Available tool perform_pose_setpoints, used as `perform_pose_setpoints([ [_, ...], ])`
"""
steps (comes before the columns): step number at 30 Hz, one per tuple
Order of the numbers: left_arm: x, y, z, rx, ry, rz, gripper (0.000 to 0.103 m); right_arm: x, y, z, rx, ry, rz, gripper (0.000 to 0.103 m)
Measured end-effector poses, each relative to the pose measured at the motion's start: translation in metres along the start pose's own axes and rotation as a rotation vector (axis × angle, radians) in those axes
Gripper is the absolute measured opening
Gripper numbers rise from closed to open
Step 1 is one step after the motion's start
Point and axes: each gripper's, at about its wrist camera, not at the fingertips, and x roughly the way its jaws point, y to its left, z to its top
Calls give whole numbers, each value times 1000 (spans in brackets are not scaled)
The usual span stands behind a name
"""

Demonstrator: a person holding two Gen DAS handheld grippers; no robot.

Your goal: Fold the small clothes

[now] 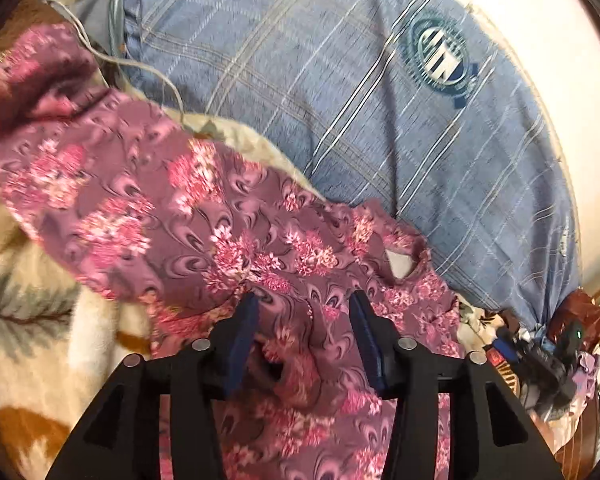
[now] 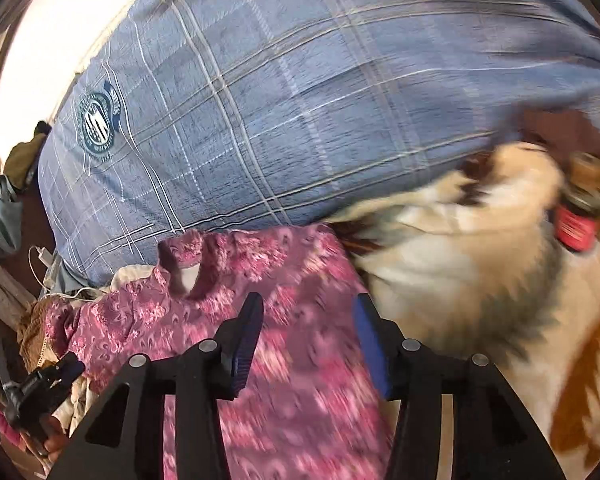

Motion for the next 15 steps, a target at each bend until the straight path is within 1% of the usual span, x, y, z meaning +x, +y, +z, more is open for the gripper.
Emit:
perform_pose_setpoints([
  [3,29,-2,-2,7,79,32,47,45,8,14,-8,78,-54,50],
  [5,39,-3,-2,16,88,60,45,66,11,16,-21,115,-71,48],
  [6,43,-4,-2,21,90,74,45,80,14,16,-45,138,-119,48],
  [8,46,-5,-1,27,96,74,45,102,17,14,-85,193,-199,48],
  [9,48,-6,-1,27,96,76,45,112,17,13,-105,217,-227,45],
  [10,47,-6,-1,29,96,77,45,118,19,12,-138,220,-250,32],
  [11,47,-5,-2,32,94,82,44,120,23,12,-168,210,-261,26],
  [12,46,-5,-3,35,89,90,43,117,26,14,-184,188,-254,8],
  [14,44,-3,-3,36,71,100,41,96,25,22,-149,89,-208,6],
  [15,39,-3,-7,41,66,117,40,87,20,27,-119,42,-203,6],
])
